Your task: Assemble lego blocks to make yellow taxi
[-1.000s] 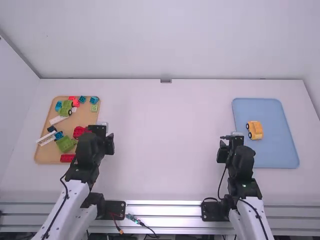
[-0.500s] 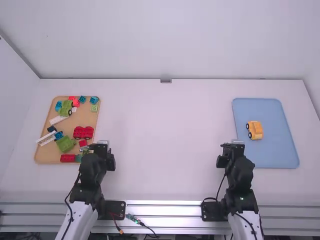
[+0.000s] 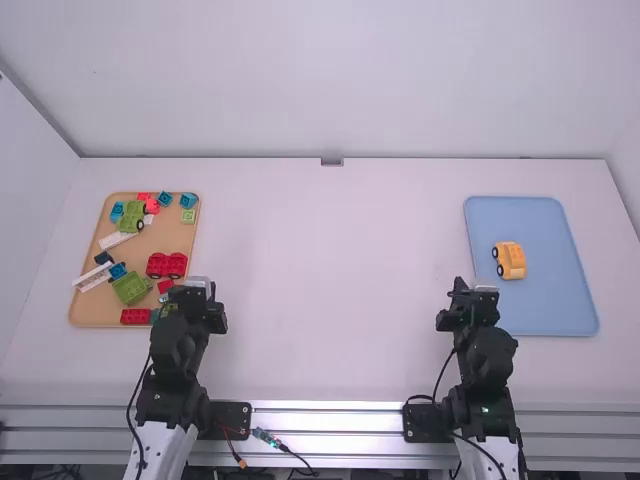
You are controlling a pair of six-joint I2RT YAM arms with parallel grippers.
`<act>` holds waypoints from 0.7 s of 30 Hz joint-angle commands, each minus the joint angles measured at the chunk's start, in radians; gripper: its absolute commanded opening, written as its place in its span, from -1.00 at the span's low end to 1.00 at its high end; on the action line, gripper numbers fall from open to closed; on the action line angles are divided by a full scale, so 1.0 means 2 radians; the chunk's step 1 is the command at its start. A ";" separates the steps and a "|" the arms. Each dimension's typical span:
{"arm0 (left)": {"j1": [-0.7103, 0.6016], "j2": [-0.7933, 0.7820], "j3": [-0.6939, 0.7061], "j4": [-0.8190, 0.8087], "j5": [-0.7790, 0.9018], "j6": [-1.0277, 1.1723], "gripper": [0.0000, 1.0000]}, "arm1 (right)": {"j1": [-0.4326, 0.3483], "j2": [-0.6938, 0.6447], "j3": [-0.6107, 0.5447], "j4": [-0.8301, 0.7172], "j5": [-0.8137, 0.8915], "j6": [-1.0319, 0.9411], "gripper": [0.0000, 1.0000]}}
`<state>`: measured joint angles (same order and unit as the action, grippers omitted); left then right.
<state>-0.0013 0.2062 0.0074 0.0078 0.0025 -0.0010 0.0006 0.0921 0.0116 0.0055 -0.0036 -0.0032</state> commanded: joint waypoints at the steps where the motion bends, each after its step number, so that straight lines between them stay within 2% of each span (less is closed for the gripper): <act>1: 0.001 -0.018 -0.004 -0.004 -0.001 0.000 -1.00 | 0.000 -0.015 -0.006 -0.003 0.002 0.002 -1.00; 7: 0.001 -0.055 -0.004 -0.004 -0.001 0.000 -1.00 | 0.000 -0.045 -0.006 -0.003 0.002 0.002 -1.00; 16: 0.001 -0.103 -0.004 -0.004 -0.001 0.000 -1.00 | 0.000 -0.046 -0.006 -0.003 0.002 0.002 -1.00; 21: 0.001 -0.103 -0.004 -0.004 -0.001 0.000 -1.00 | 0.000 -0.046 -0.006 -0.003 0.002 0.002 -1.00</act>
<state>-0.0010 0.0082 0.0074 0.0078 0.0025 -0.0010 0.0006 0.0090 0.0116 0.0055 -0.0021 -0.0048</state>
